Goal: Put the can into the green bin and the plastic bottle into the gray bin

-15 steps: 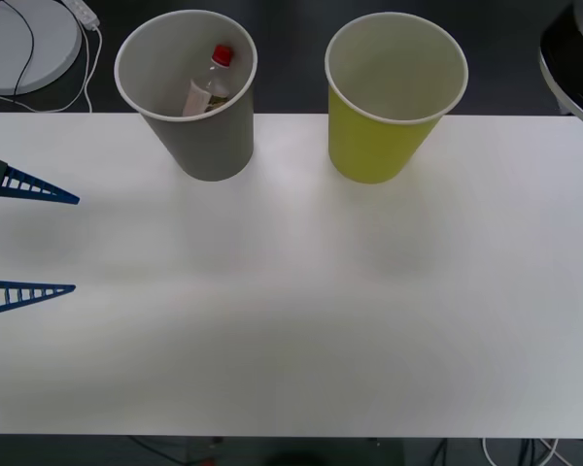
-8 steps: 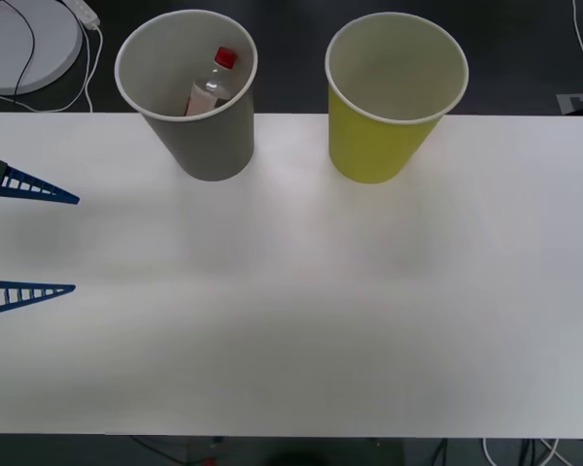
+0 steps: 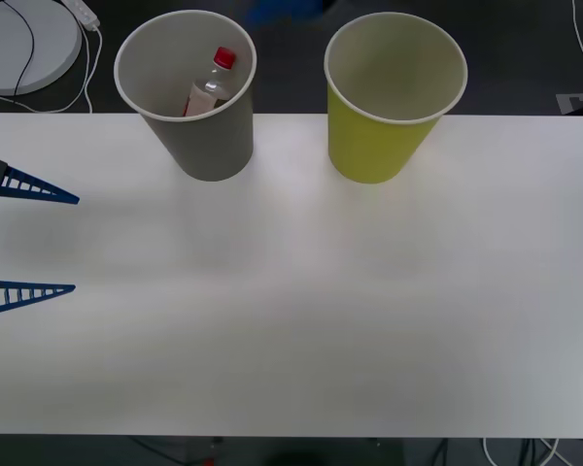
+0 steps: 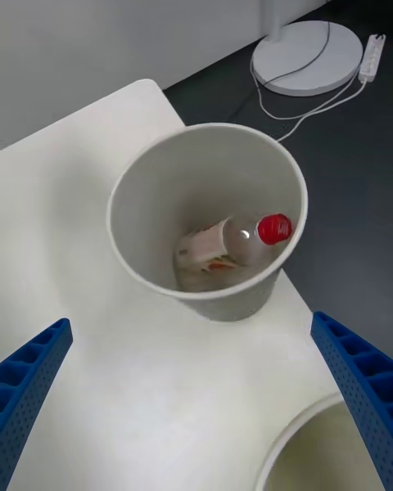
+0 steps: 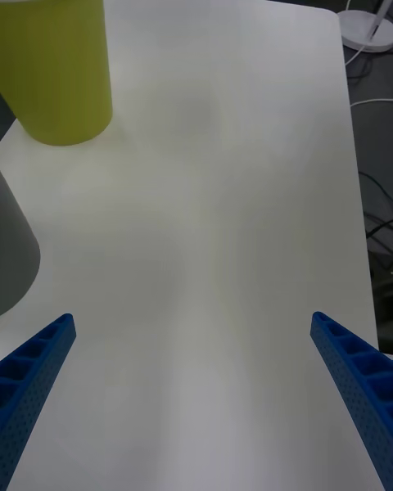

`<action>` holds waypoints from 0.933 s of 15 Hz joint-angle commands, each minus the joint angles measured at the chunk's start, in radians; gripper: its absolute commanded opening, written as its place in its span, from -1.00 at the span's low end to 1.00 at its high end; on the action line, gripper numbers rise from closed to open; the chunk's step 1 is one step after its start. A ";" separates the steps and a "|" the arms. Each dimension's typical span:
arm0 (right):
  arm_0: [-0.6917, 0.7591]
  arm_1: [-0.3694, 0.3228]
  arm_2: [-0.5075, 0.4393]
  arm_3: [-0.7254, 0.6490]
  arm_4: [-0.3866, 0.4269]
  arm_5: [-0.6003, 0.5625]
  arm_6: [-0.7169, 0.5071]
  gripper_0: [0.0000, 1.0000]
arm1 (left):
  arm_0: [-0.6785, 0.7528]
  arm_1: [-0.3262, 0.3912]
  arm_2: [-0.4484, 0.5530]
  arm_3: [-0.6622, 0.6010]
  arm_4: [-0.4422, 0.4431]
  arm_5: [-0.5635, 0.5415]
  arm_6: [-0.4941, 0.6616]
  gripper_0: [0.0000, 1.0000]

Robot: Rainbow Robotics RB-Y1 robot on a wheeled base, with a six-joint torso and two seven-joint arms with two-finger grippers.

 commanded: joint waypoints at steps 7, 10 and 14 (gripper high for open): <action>0.500 -0.205 -0.365 -0.289 -0.130 0.005 0.280 1.00 | 0.000 0.000 0.000 0.000 0.000 0.000 0.000 1.00; 0.681 -0.222 -0.499 -0.336 -0.190 0.002 0.420 1.00 | 0.000 0.000 0.000 0.000 0.000 0.000 0.000 1.00; 0.867 -0.239 -0.621 -0.350 -0.291 -0.041 0.602 1.00 | 0.000 0.000 0.000 0.000 0.000 0.000 0.000 1.00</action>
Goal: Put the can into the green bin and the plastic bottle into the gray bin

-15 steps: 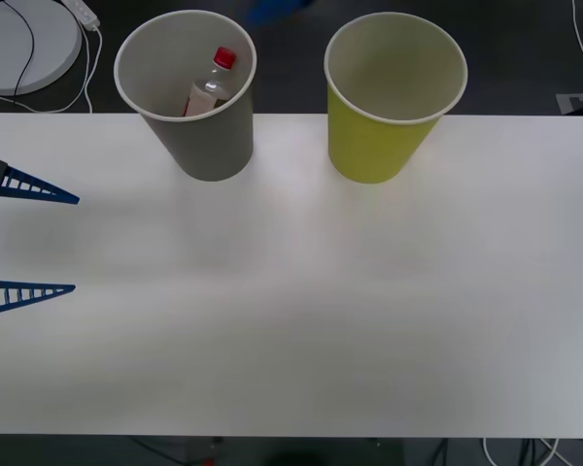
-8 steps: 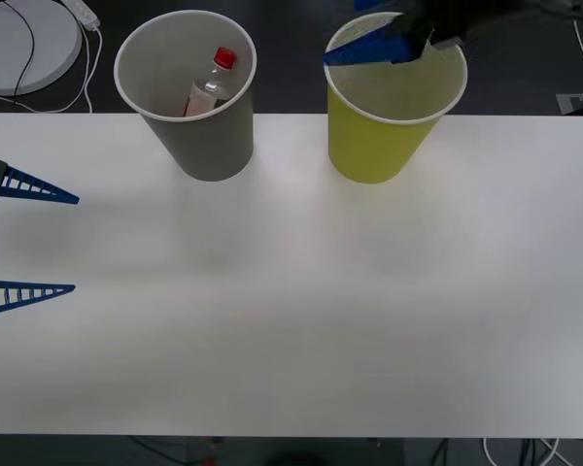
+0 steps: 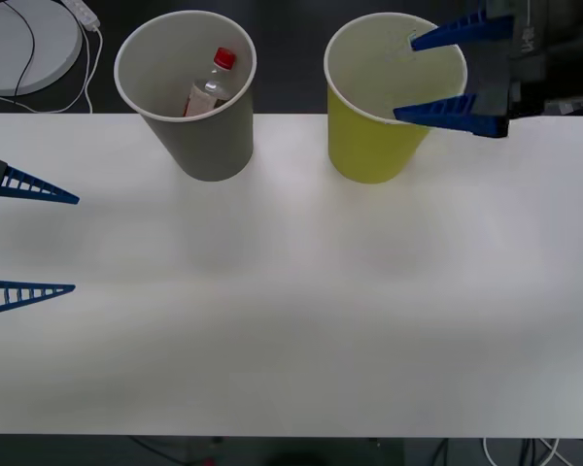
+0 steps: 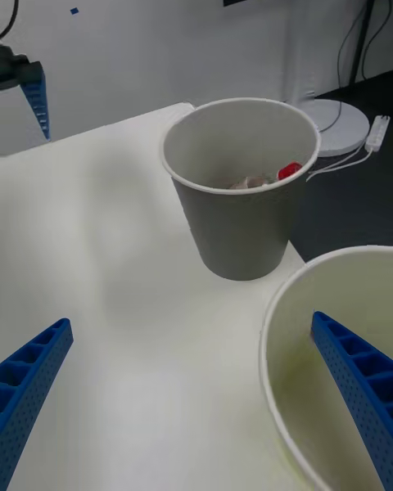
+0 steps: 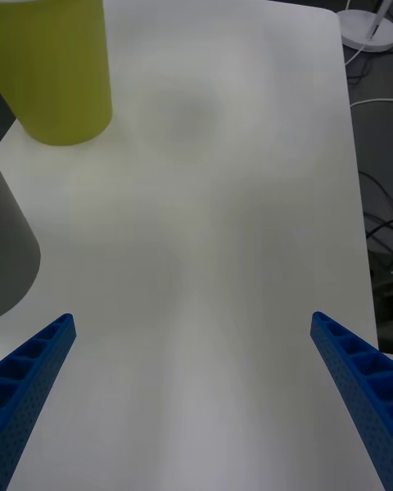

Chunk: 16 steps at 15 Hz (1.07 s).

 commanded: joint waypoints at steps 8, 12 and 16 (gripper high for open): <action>0.497 -0.005 -0.352 -0.079 -0.149 -0.145 0.427 1.00 | 0.000 0.000 0.000 0.000 0.000 0.000 0.000 1.00; 0.683 -0.005 -0.465 -0.153 -0.155 -0.145 0.492 1.00 | 0.000 0.000 0.000 0.000 0.000 0.000 0.000 1.00; 0.770 -0.004 -0.530 -0.160 -0.155 -0.173 0.518 1.00 | 0.000 0.000 0.000 0.000 0.000 0.000 0.000 1.00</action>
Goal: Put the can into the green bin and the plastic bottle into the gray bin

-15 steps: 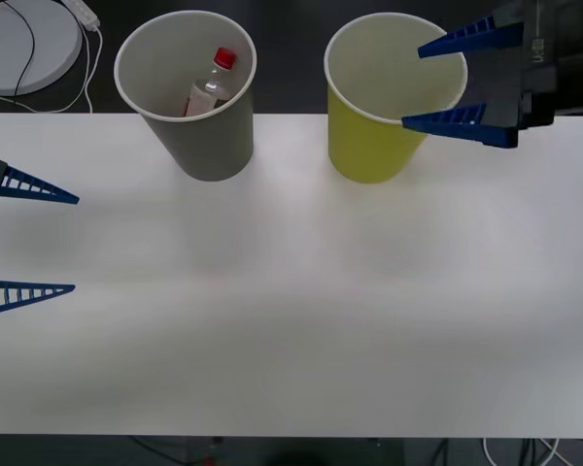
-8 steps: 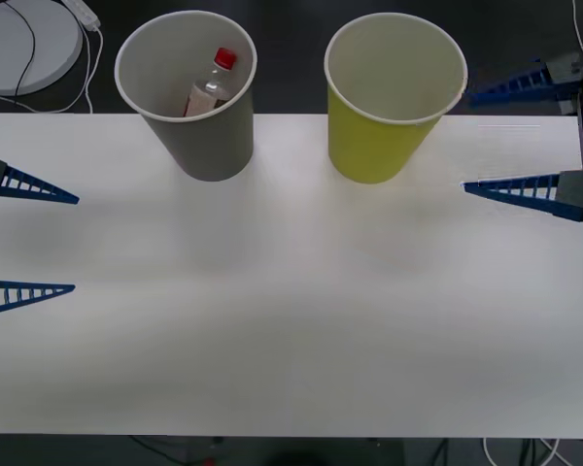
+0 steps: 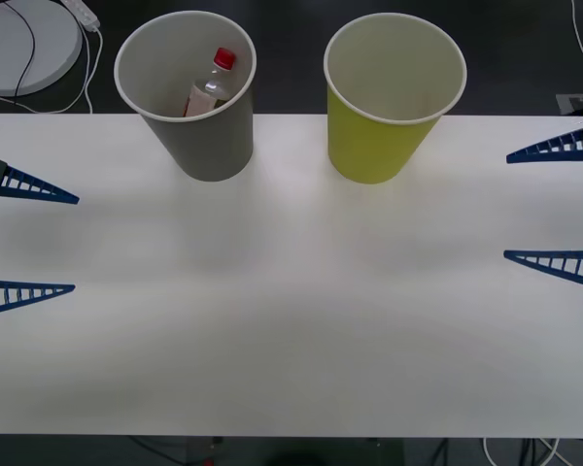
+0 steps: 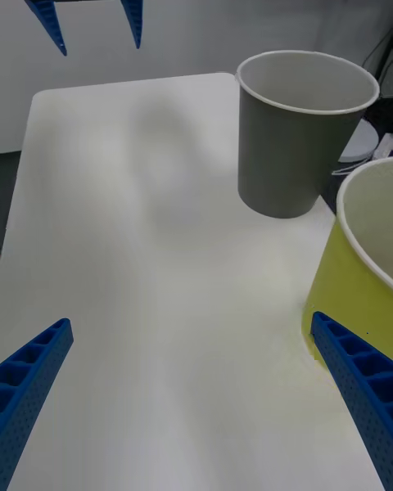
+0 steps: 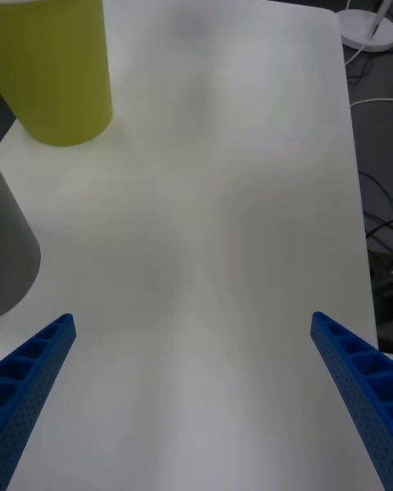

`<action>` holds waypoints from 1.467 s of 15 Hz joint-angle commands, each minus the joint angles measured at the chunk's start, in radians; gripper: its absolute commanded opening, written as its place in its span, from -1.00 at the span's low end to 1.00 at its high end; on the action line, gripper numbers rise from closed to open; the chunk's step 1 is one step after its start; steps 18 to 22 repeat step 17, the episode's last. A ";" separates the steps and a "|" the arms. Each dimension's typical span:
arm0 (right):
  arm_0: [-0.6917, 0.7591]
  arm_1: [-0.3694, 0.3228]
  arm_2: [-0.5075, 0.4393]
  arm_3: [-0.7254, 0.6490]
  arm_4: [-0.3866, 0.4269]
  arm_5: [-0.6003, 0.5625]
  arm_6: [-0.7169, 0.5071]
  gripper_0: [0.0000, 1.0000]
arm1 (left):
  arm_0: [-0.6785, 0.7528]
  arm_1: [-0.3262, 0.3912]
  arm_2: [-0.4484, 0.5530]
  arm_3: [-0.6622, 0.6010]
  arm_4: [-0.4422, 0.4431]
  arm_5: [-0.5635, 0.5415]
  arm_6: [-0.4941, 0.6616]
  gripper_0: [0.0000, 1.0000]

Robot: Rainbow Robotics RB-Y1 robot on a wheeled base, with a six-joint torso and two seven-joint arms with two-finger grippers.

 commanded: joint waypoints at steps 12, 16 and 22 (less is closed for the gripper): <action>0.026 0.012 -0.043 0.061 0.000 -0.186 0.061 1.00 | 0.000 0.000 0.000 0.000 0.000 0.000 0.000 1.00; 0.026 0.012 -0.043 0.061 0.000 -0.186 0.061 1.00 | 0.000 0.000 0.000 0.000 0.000 0.000 0.000 1.00; 0.026 0.012 -0.043 0.061 0.000 -0.186 0.061 1.00 | 0.000 0.000 0.000 0.000 0.000 0.000 0.000 1.00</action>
